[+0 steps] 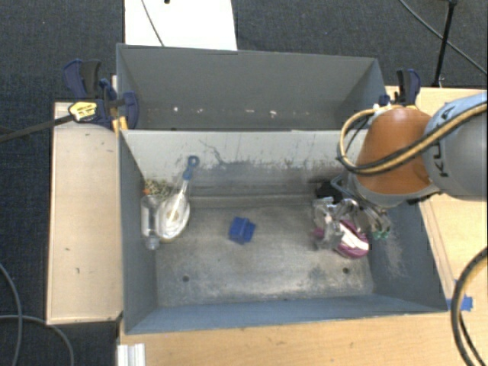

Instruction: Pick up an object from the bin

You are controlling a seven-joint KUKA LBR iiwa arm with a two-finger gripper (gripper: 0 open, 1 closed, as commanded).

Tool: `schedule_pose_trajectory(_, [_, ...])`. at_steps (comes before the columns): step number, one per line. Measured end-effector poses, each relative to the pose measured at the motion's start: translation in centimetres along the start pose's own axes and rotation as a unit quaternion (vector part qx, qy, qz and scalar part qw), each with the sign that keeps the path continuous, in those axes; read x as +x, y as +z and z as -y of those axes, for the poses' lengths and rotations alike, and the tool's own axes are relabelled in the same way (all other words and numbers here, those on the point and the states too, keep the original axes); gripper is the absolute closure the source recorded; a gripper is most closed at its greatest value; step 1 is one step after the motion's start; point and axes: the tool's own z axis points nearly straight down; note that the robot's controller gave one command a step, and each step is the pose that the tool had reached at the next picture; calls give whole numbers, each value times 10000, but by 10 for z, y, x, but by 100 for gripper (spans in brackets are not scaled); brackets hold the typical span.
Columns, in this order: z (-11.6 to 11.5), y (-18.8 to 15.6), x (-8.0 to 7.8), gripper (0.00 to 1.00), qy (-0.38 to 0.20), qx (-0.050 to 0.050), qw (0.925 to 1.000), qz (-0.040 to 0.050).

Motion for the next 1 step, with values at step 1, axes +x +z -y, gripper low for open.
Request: schedule_pose_trajectory(1, [0, 0, 0, 100, 3, 0, 10000, 0])
